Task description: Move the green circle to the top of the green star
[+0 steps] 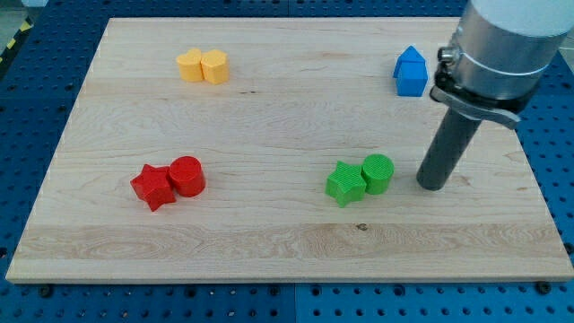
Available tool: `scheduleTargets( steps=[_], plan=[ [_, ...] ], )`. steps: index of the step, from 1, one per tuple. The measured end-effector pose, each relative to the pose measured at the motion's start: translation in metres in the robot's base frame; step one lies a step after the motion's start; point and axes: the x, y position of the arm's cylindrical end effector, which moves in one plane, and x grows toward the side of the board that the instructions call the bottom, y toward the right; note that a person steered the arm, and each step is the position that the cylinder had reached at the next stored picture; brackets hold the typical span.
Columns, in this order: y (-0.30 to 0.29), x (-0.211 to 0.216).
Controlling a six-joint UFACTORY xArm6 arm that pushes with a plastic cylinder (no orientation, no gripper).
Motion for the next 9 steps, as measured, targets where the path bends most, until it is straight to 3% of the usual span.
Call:
scheduleTargets(
  steps=[9],
  plan=[
    [-0.066,0.0]
  ],
)
